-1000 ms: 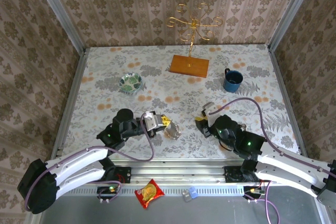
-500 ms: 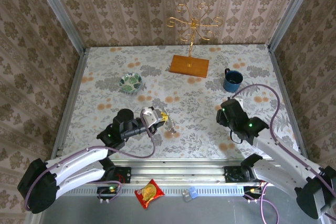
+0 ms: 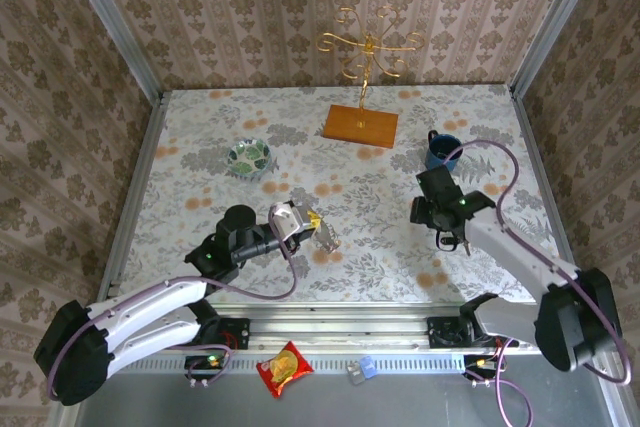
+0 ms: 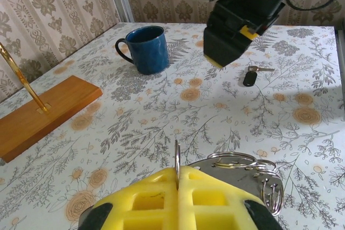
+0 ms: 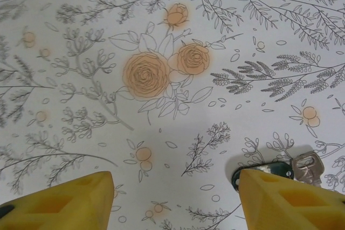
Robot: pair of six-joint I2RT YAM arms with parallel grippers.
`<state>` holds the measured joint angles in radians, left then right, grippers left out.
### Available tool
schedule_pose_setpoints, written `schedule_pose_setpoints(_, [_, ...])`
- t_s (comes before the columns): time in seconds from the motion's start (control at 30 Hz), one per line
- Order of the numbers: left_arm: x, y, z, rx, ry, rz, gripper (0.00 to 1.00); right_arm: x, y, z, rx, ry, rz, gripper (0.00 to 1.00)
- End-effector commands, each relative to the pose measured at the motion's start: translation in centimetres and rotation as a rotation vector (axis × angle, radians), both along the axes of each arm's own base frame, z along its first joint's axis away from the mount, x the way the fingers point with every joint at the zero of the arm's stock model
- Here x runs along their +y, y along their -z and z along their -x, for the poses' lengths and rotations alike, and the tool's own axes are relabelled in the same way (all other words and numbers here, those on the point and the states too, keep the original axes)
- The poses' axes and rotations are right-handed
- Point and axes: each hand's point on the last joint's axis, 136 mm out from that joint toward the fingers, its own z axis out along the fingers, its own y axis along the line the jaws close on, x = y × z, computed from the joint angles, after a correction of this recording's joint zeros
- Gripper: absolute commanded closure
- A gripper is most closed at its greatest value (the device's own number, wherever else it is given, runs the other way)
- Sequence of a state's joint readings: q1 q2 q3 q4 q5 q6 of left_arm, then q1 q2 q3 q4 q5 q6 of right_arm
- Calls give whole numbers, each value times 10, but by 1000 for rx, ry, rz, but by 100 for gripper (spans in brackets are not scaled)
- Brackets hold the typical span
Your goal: Put the keys on the keyring
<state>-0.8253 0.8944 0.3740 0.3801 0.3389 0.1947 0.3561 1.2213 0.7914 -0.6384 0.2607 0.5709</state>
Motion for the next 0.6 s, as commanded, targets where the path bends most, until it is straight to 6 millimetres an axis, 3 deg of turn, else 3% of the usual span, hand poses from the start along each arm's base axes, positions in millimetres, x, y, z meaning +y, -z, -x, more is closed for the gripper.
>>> schedule_pose_setpoints(0.0, [-6,-20,-2,-34,8,25,100,-8,-5,-3,94,-5,71,34])
schedule_pose_setpoints(0.23, [-8,-18,-3,-24,11,26,100,-13,16,-7,201,-14,124,37])
schedule_pose_setpoints(0.57, [-9,-15,-3,-21,18,18,100,-58,29,7,223,218,51,26])
